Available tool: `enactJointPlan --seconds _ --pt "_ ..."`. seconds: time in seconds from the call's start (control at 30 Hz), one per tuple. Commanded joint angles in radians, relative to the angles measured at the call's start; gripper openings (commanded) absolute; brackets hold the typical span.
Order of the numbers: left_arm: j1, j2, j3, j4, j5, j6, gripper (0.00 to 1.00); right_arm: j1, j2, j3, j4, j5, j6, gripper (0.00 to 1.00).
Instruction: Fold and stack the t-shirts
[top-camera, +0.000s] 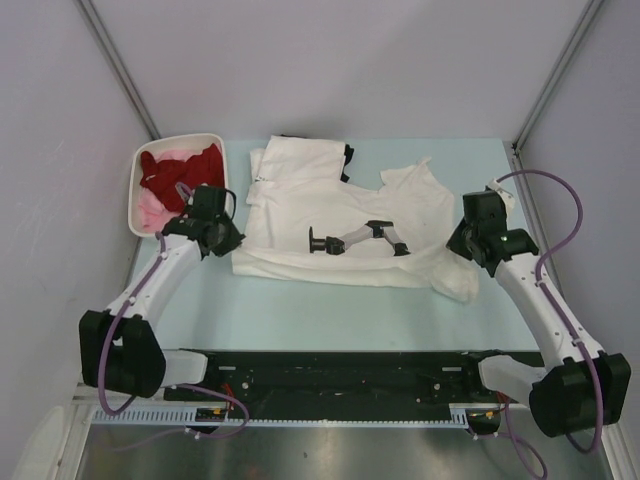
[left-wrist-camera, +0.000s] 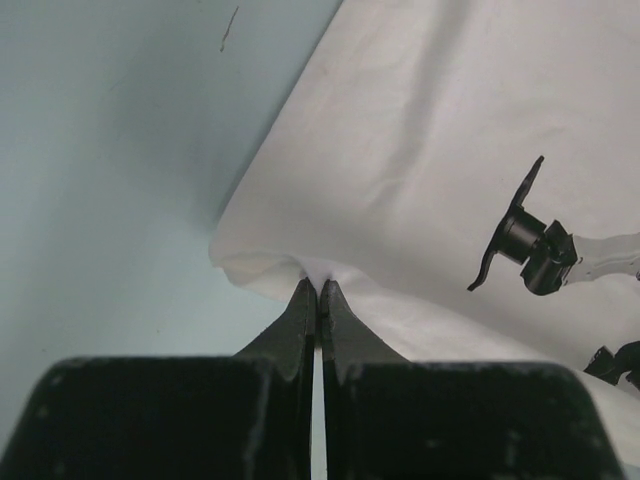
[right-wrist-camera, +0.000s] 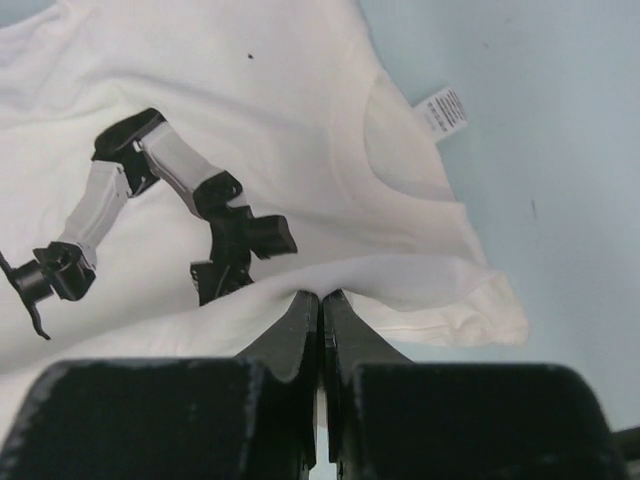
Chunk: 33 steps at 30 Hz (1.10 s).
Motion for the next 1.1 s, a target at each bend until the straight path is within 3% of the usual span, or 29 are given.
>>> enactJointPlan --seconds 0.0,0.37,0.67,0.7,0.73,0.77,0.83,0.87,0.9,1.0,1.07 --pt "0.013 0.071 0.087 0.055 -0.034 -0.012 0.01 -0.032 0.065 0.070 0.136 -0.094 -0.059 0.00" --pt "0.038 0.306 0.239 0.060 -0.039 -0.018 0.00 -0.055 0.293 0.160 0.242 -0.141 -0.056 0.00" --pt "0.058 0.446 0.308 0.077 -0.053 -0.009 0.02 -0.059 0.607 0.378 0.309 -0.174 -0.092 0.00" --pt "0.059 0.455 0.325 0.083 -0.054 -0.004 0.08 -0.059 0.650 0.416 0.317 -0.189 -0.111 0.09" --pt "0.061 0.466 0.333 0.085 -0.057 -0.003 0.20 -0.059 0.690 0.454 0.317 -0.195 -0.119 0.25" --pt "0.064 0.486 0.340 0.081 -0.056 -0.004 0.58 -0.057 0.777 0.552 0.285 -0.189 -0.125 0.57" --pt "0.067 0.494 0.362 0.043 -0.066 -0.024 0.93 -0.051 0.836 0.634 0.222 -0.146 -0.130 0.76" --pt "0.066 0.478 0.362 0.034 -0.071 -0.026 1.00 -0.043 0.847 0.657 0.197 -0.123 -0.136 0.90" --pt "0.066 0.462 0.338 0.029 -0.074 -0.030 1.00 -0.034 0.812 0.639 0.205 -0.065 -0.145 0.99" --pt "0.058 0.331 0.225 0.065 -0.059 -0.040 1.00 0.010 0.624 0.523 0.288 0.099 -0.159 1.00" --pt "0.033 0.223 0.164 0.084 -0.031 -0.041 1.00 0.030 0.559 0.458 0.232 0.127 -0.124 1.00"
